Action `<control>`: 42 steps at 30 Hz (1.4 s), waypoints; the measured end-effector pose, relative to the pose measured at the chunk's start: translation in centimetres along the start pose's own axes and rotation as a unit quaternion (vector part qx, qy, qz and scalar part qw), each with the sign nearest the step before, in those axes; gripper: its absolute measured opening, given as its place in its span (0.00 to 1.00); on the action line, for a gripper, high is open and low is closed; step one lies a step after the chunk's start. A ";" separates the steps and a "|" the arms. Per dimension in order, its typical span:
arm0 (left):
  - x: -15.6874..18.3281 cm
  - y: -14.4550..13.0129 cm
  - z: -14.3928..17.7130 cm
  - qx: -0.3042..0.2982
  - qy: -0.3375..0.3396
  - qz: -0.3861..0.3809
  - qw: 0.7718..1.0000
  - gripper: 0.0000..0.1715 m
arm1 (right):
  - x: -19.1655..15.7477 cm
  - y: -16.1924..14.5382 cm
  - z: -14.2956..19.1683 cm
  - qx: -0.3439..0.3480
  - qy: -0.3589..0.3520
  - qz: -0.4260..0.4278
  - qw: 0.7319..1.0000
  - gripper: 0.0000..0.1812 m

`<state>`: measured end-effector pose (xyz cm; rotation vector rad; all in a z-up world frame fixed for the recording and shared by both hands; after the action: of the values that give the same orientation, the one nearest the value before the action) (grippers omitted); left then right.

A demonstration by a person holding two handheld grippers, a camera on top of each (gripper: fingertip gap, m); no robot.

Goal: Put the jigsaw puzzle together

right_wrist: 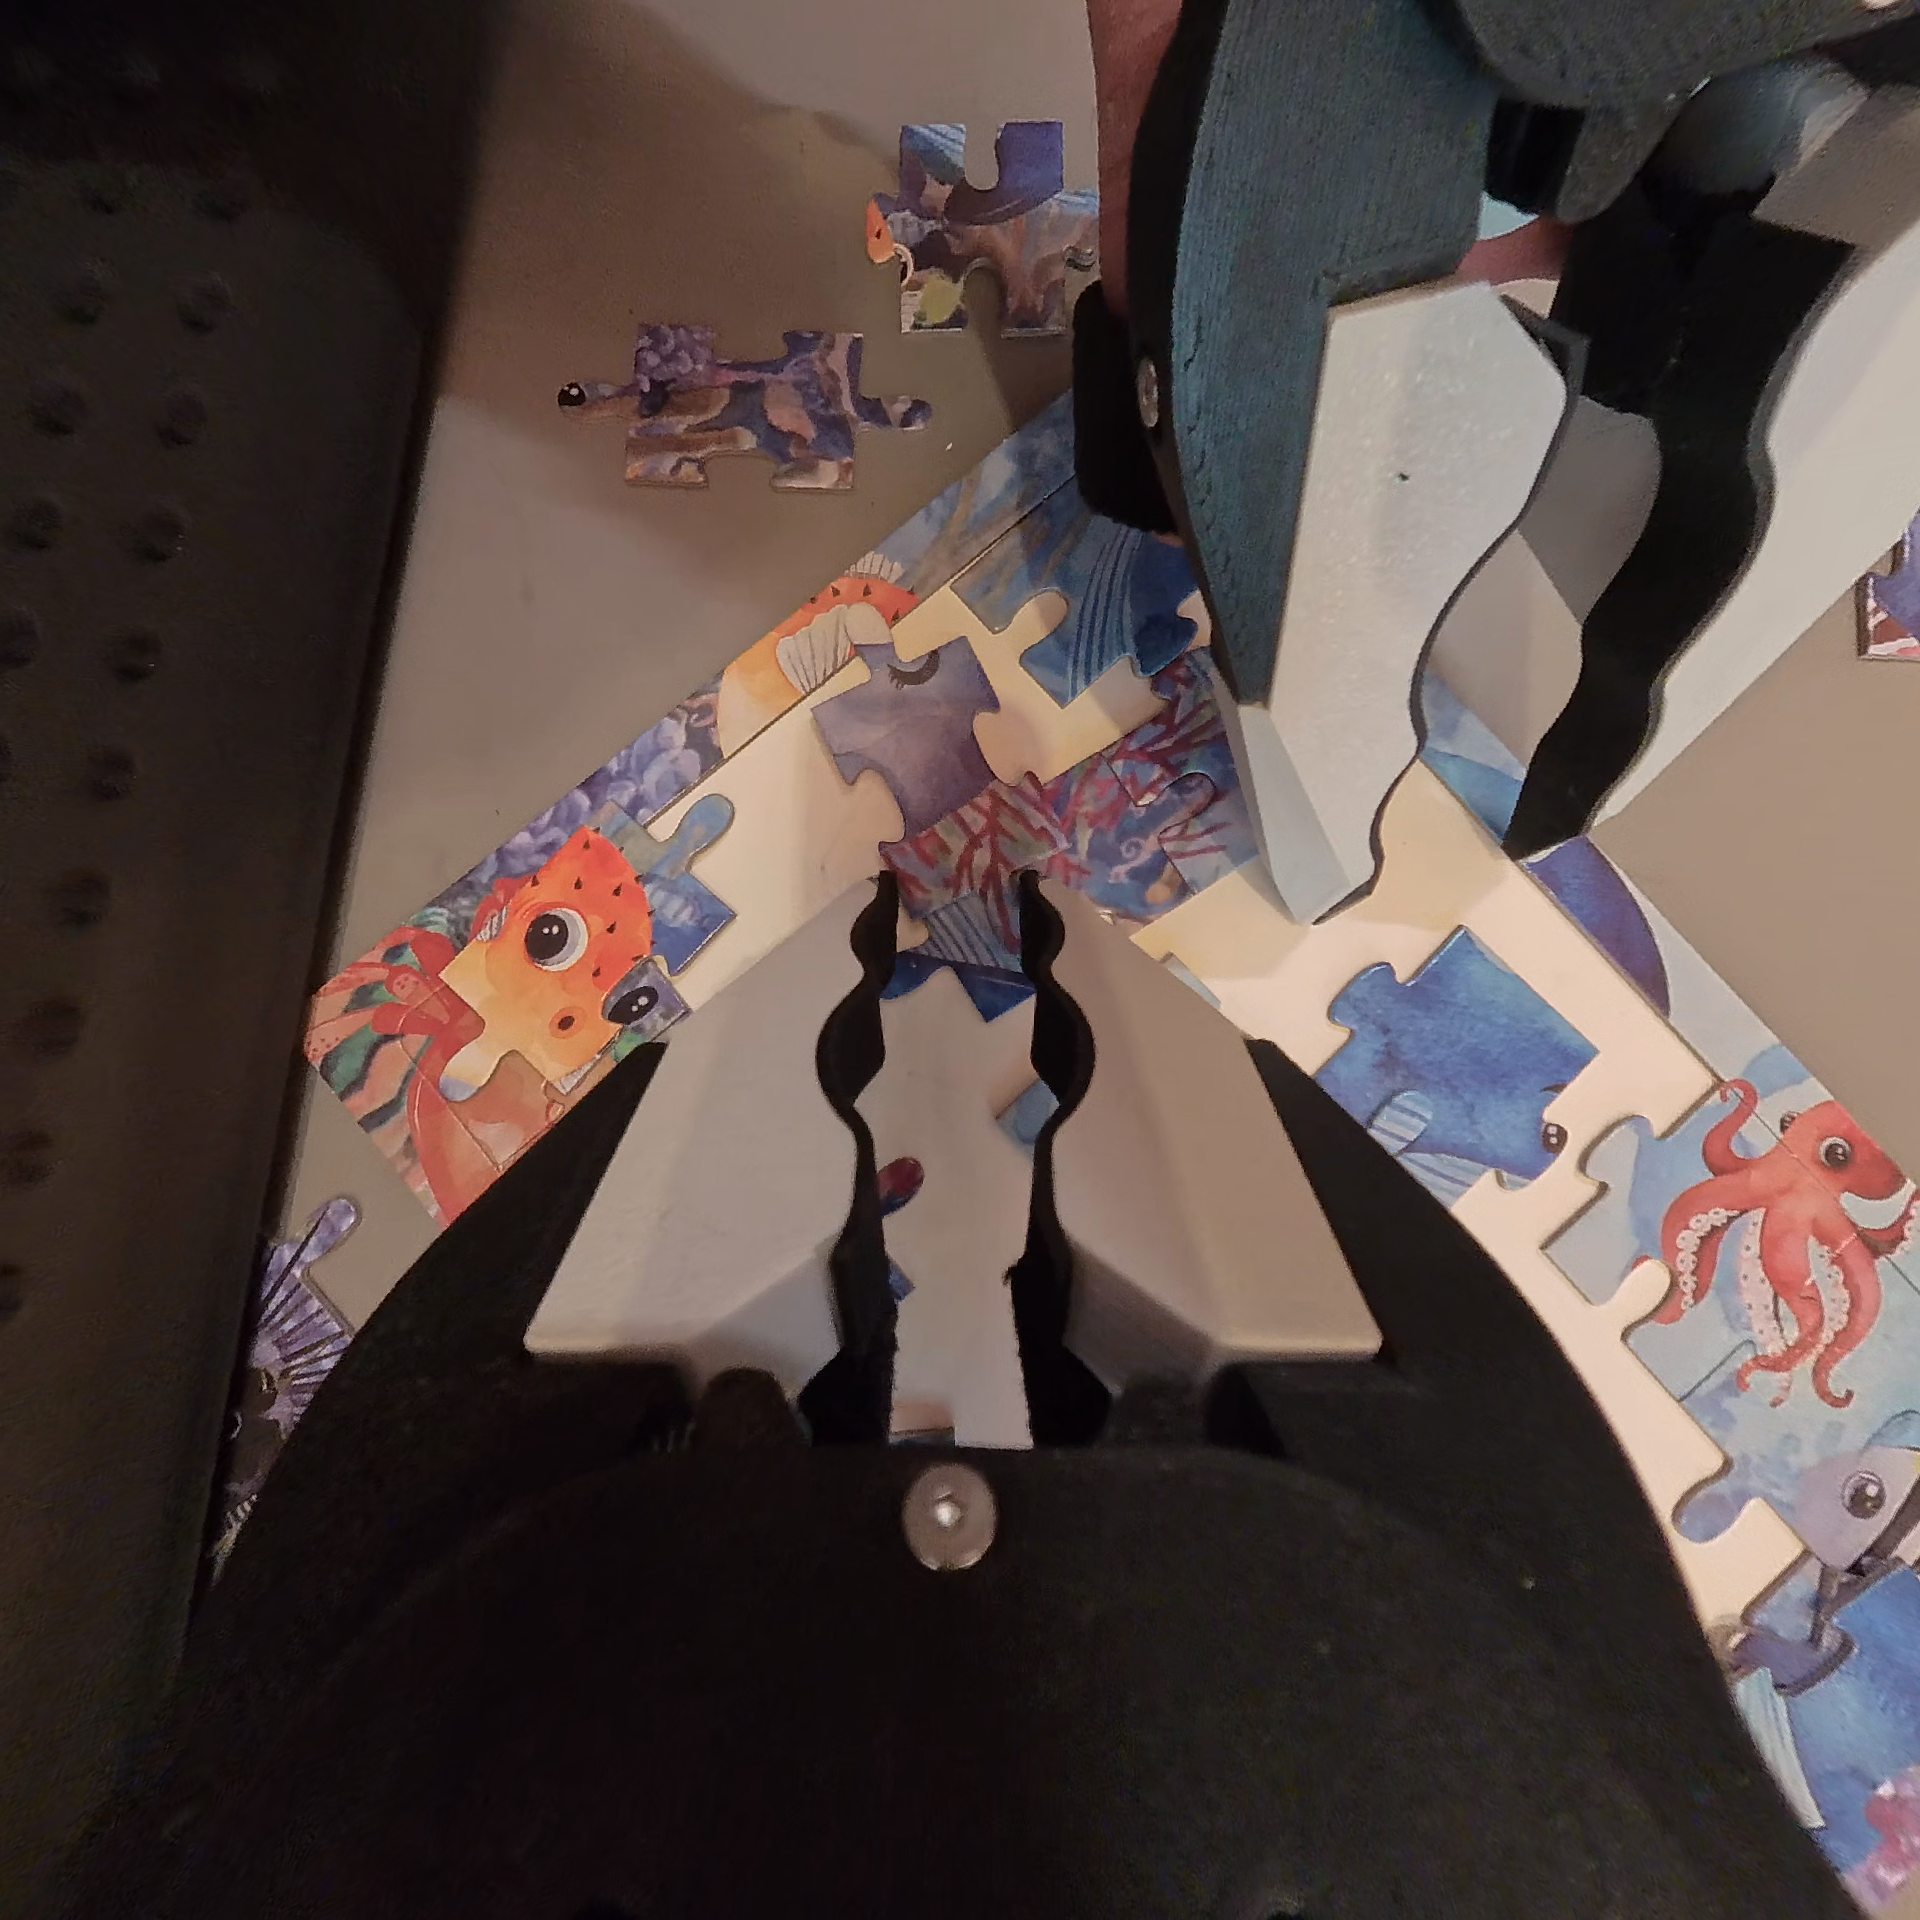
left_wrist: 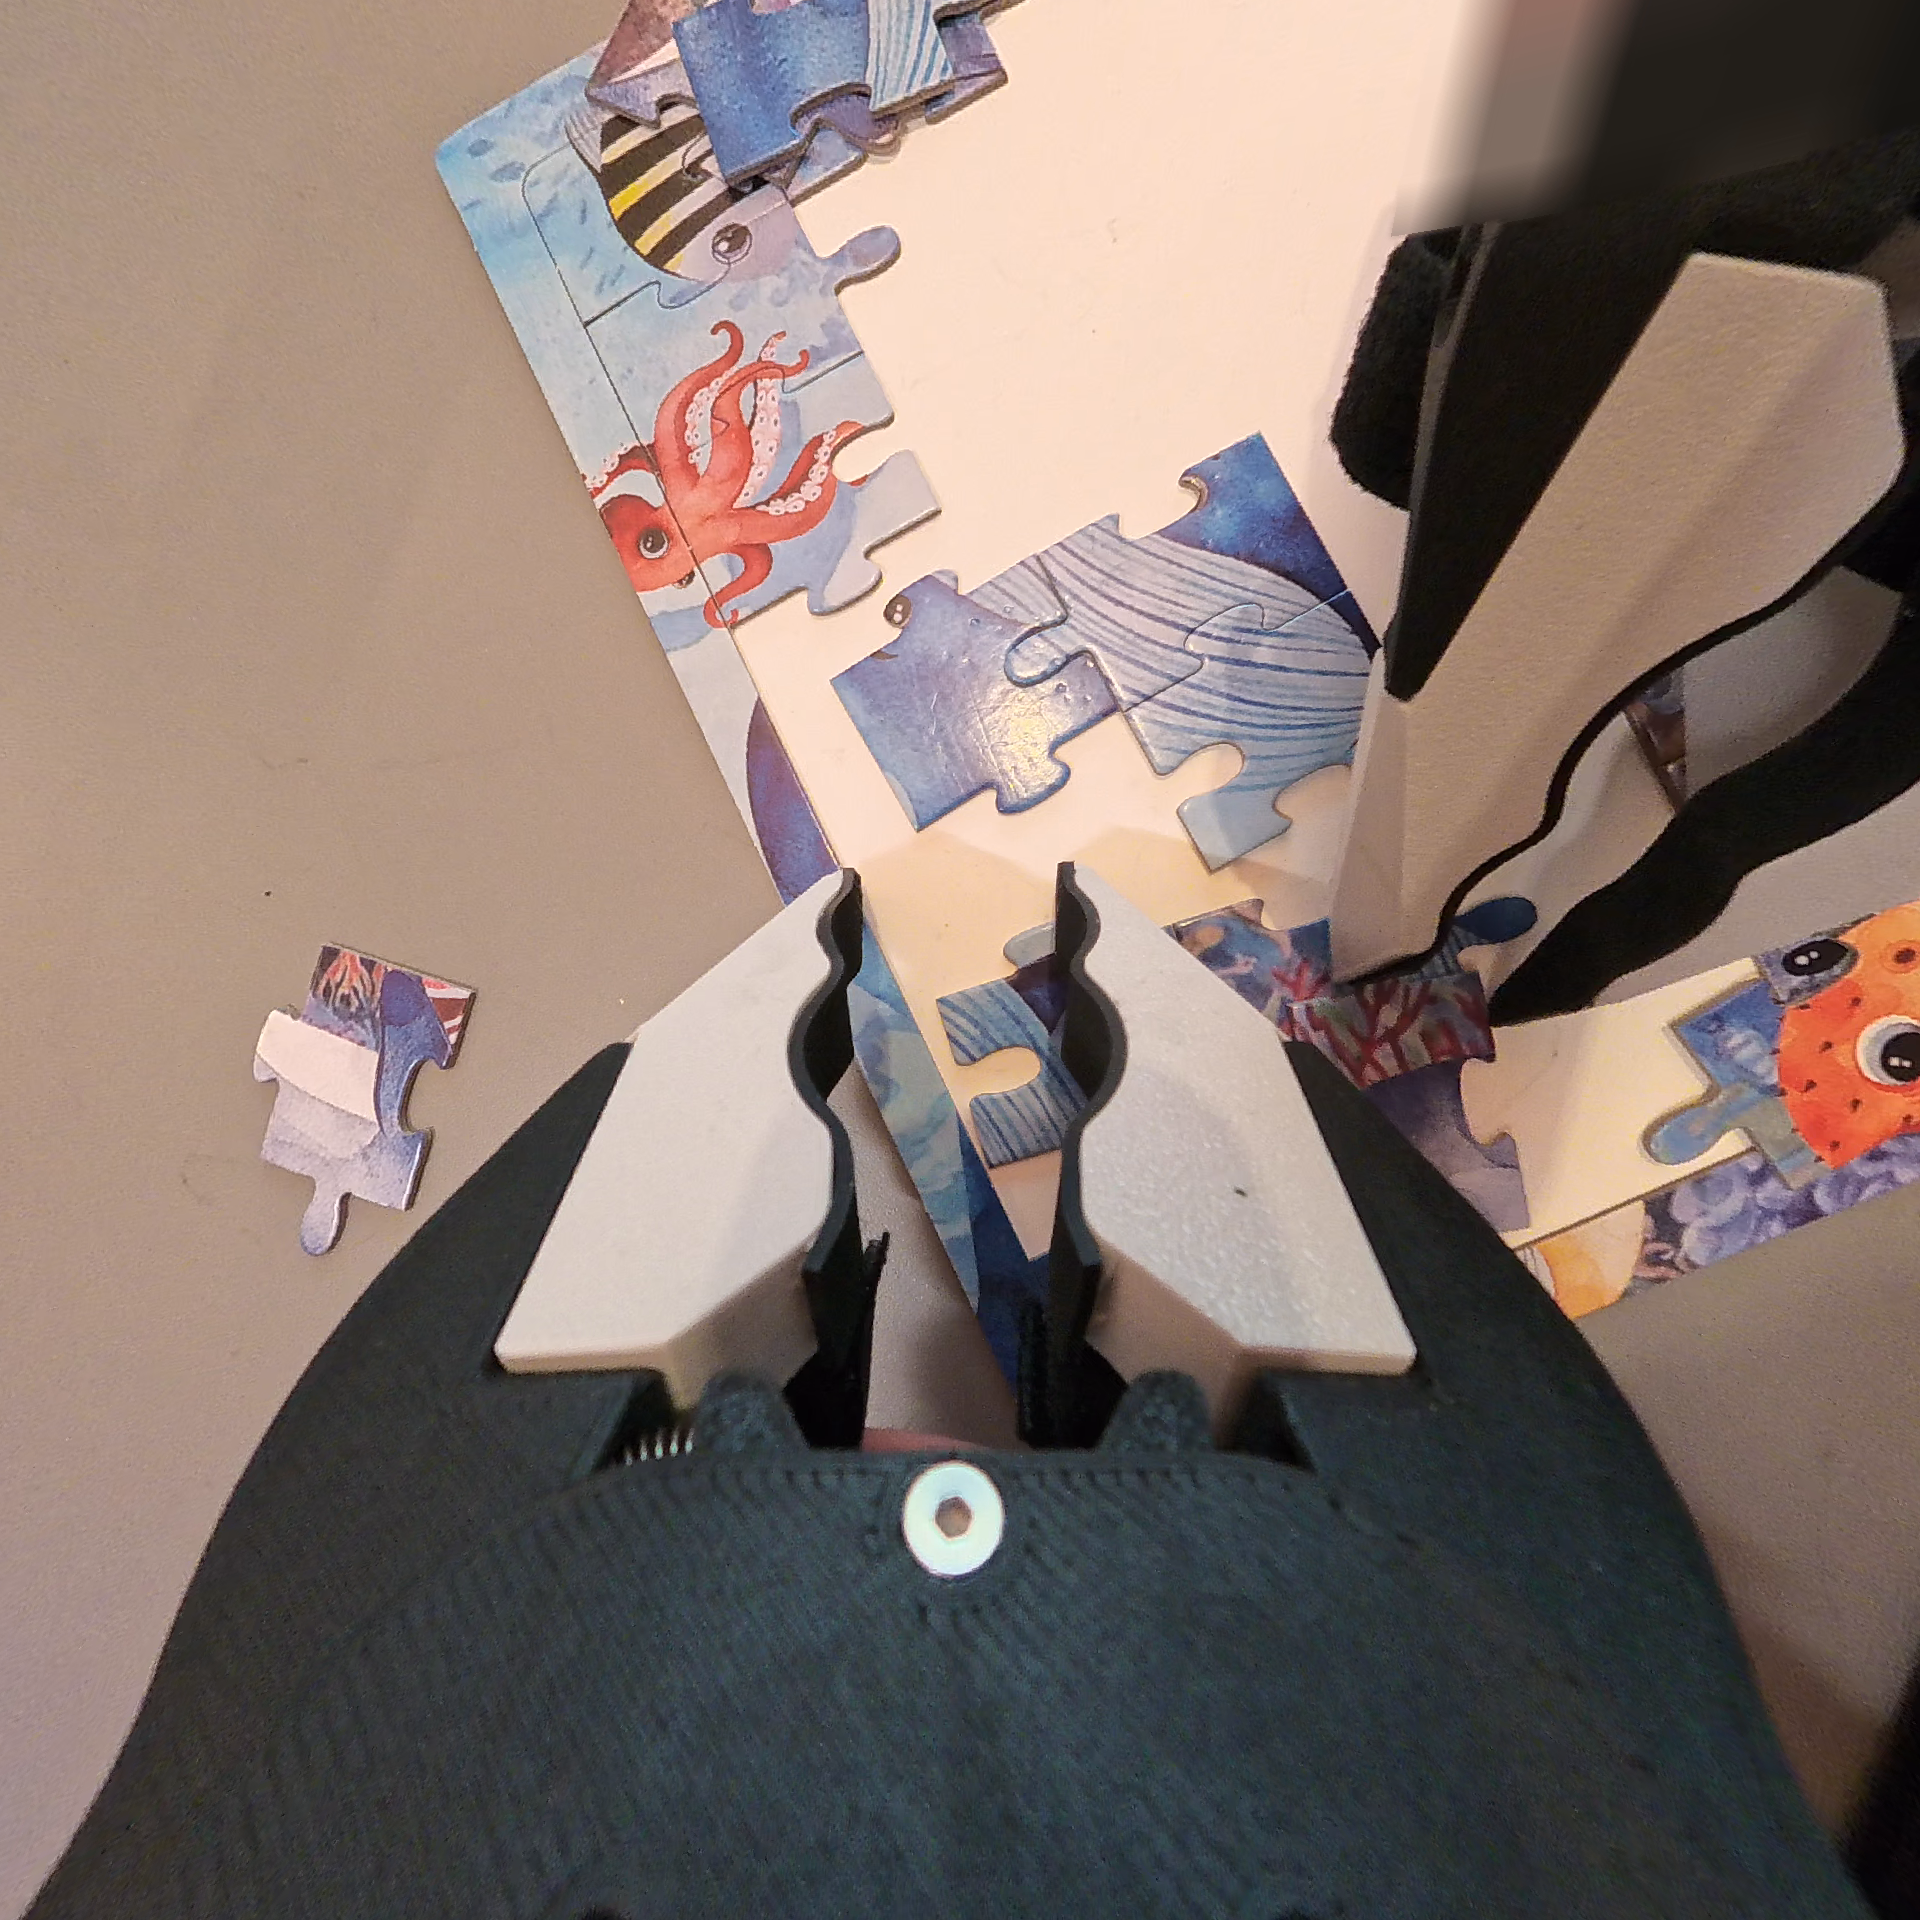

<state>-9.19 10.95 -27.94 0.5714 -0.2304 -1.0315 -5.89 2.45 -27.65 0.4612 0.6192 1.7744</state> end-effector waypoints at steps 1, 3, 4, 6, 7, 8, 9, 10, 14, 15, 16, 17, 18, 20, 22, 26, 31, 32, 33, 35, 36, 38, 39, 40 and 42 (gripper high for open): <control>0.0 0.0 0.0 0.000 0.001 0.000 1.000 0.21 | 0.0 0.0 0.0 -0.001 0.000 0.000 1.000 0.12; 0.0 0.0 0.0 0.000 0.001 -0.001 1.000 0.21 | 0.1 -0.1 0.1 -0.002 -0.002 0.000 1.000 0.11; 0.0 0.0 0.0 0.000 0.001 0.000 1.000 0.21 | 0.2 -0.1 0.1 -0.003 -0.003 -0.001 1.000 0.11; -0.1 0.0 0.0 0.001 0.003 -0.001 1.000 0.21 | 0.3 -0.2 0.3 -0.002 -0.005 -0.002 1.000 0.11; -0.2 0.0 0.0 0.002 0.004 -0.001 1.000 0.20 | 0.4 -0.1 0.4 0.000 -0.005 -0.004 1.000 0.11; -0.2 0.1 0.1 0.003 0.004 0.000 1.000 0.20 | 0.5 -0.1 0.5 0.003 -0.006 -0.006 1.000 0.11; -0.2 0.1 0.1 0.003 0.004 0.000 1.000 0.20 | 0.5 -0.1 0.6 0.006 -0.006 -0.008 1.000 0.11; -0.3 0.0 0.1 0.003 0.005 0.000 1.000 0.20 | 0.6 0.0 0.7 0.008 -0.006 -0.009 1.000 0.11; -0.3 0.0 0.1 0.002 0.006 -0.001 1.000 0.20 | 0.7 -0.1 0.8 0.010 -0.004 -0.011 1.000 0.11; -0.3 0.0 0.2 0.001 0.006 -0.001 1.000 0.20 | 0.7 -0.1 0.9 0.011 -0.005 -0.012 1.000 0.11; -0.3 0.0 0.2 0.002 0.006 -0.001 1.000 0.20 | 0.8 -0.1 1.0 0.014 -0.004 -0.014 1.000 0.11; -0.3 0.0 0.2 0.002 0.006 0.000 1.000 0.20 | 0.8 0.0 1.1 0.018 -0.004 -0.016 1.000 0.11; -0.3 -0.1 0.2 0.002 0.006 -0.001 1.000 0.20 | 0.9 0.1 1.2 0.022 -0.003 -0.018 1.000 0.11; -0.5 -0.1 0.3 0.001 0.008 0.000 1.000 0.21 | 1.0 0.2 1.5 0.029 -0.003 -0.021 0.999 0.11; -0.7 -0.2 0.5 0.003 0.012 -0.001 1.000 0.21 | 1.2 0.3 1.8 0.037 -0.005 -0.024 0.999 0.10; -0.9 -0.3 0.6 0.001 0.018 -0.008 1.000 0.21 | 1.6 0.4 2.3 0.048 -0.011 -0.033 0.998 0.10; -0.8 -0.4 1.0 0.004 0.016 -0.014 1.000 0.22 | 1.5 0.2 2.2 0.046 -0.003 -0.031 0.998 0.00; -0.9 -0.4 1.2 0.006 0.016 -0.014 1.000 0.22 | 1.5 0.1 2.2 0.044 -0.003 -0.034 0.998 0.00; -0.9 -0.4 1.4 0.008 0.015 -0.013 1.000 0.22 | 1.6 0.0 2.3 0.045 -0.004 -0.035 0.998 0.00; -0.9 -0.5 2.0 0.013 0.012 -0.014 1.000 0.23 | 2.1 -0.3 2.4 0.049 -0.005 -0.045 0.998 0.00; -0.9 -0.5 2.3 0.017 0.011 -0.015 1.000 0.23 | 2.4 -0.5 2.6 0.052 -0.005 -0.053 0.997 0.00; -1.1 -0.4 2.7 0.024 0.012 -0.012 1.000 0.23 | 2.7 -0.8 2.8 0.054 -0.007 -0.061 0.997 0.00; -1.0 -0.4 2.8 0.026 0.009 -0.011 1.000 0.23 | 2.8 -0.9 2.9 0.054 -0.008 -0.062 0.997 0.00; -0.9 -0.5 2.9 0.025 0.003 -0.012 1.000 0.24 | 2.7 -0.9 2.9 0.056 -0.004 -0.062 0.996 0.00; -0.6 -0.9 3.1 0.019 -0.004 -0.016 1.000 0.24 | 2.1 -0.7 2.7 0.057 0.011 -0.060 0.996 0.03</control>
<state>-11.51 10.05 -25.82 0.6066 -0.2481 -1.0626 -4.40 5.06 -25.97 0.4725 0.7520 1.6381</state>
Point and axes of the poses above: each gripper's, where its closed fingertips meet, z back along the fingers, y out of its top, x = y × z across the jaws, the point moved 1 cm from there along z, back along the fingers, and after that the axes turned 1 degree about z, right-handed, at the moved point
